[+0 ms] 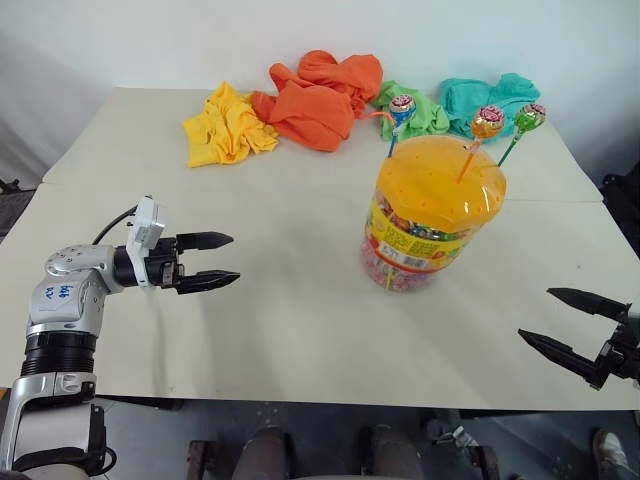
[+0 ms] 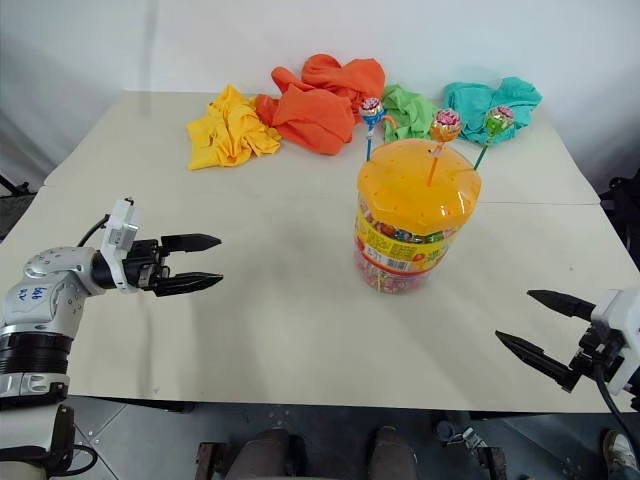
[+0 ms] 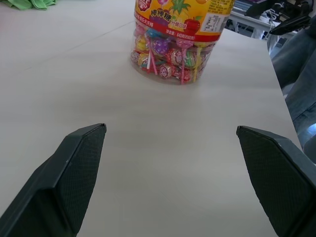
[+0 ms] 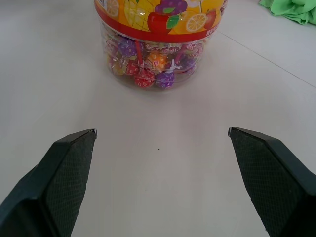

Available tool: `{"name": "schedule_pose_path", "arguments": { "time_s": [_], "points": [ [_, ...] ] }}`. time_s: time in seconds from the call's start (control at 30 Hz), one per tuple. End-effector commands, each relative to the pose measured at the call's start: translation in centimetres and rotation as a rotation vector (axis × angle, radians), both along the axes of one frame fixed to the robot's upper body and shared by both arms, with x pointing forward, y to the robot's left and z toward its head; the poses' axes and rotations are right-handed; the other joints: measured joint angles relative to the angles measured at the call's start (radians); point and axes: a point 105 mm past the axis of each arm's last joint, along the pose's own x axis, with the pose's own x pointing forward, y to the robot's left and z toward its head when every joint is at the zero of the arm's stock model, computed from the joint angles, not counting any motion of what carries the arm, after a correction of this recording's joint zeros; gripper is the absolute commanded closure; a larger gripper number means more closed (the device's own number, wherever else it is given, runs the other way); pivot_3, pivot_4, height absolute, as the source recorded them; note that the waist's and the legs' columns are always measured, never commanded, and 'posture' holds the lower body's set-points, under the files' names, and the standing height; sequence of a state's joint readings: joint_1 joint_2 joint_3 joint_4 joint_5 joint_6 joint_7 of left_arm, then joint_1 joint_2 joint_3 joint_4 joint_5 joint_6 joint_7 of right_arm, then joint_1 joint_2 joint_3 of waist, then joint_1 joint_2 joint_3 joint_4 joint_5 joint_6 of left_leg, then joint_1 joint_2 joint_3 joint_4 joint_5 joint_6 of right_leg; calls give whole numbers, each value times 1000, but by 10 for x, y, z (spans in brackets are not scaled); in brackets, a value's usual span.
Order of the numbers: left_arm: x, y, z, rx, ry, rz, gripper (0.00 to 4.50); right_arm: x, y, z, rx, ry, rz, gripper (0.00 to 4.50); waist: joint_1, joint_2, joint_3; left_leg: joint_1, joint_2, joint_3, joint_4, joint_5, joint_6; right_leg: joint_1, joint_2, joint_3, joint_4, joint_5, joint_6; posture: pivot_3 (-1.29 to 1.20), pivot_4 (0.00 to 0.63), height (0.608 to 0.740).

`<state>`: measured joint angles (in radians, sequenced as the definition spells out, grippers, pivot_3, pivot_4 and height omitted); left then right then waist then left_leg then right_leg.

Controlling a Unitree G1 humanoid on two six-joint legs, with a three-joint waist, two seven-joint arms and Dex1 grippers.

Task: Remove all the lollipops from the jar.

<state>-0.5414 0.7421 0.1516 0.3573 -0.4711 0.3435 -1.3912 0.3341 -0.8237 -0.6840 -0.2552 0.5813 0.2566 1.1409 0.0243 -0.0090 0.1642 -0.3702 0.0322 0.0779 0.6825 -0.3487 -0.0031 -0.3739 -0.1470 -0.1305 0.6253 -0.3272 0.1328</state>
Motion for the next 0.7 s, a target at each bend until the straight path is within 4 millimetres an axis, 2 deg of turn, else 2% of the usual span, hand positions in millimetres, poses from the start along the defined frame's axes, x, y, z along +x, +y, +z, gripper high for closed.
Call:
{"name": "schedule_pose_path", "arguments": {
  "time_s": [0.03, 0.17, 0.3, 0.47, 0.57, 0.7],
  "points": [
    [-4, -2, 14, 8, -56, -35, 0, -2, 0, 19, -28, -56, 4, 30, 0, 0, 0, 0, 0, 0, 0, 0, 0, 0, 0, 0, 0, 0, 0, 0, 150, 740],
    [4, -1, 13, 32, -52, 17, 0, -2, 0, 22, -22, -65, -6, 30, 0, 0, 0, 0, 0, 0, 0, 0, 0, 0, 0, 0, 0, 0, 0, 0, 150, 740],
    [1, -4, 19, -12, -24, -8, 0, -4, 1, 26, -14, -74, -9, 30, 0, 0, 0, 0, 0, 0, 0, 0, 0, 0, 0, 0, 0, 0, 0, 0, 150, 740],
    [2, -4, 28, 18, -61, -8, 0, -7, 6, 39, -1, -112, -11, 30, 0, 0, 0, 0, 0, 0, 0, 0, 0, 0, 0, 0, 0, 0, 0, 0, 150, 740],
    [5, -6, 41, 40, -74, -19, 0, -10, 9, 52, 6, -151, -13, 30, 1, -1, 1, 0, 0, 0, 0, 0, 0, 0, 0, 0, 0, 0, 0, 0, 150, 740],
    [13, -26, 76, 29, -167, -91, 0, -13, 20, 76, 32, -208, 4, 30, 6, -3, 2, -1, 0, -1, 1, 0, 0, 0, 0, 0, 0, 0, 0, 0, 150, 740]
  ]
}}
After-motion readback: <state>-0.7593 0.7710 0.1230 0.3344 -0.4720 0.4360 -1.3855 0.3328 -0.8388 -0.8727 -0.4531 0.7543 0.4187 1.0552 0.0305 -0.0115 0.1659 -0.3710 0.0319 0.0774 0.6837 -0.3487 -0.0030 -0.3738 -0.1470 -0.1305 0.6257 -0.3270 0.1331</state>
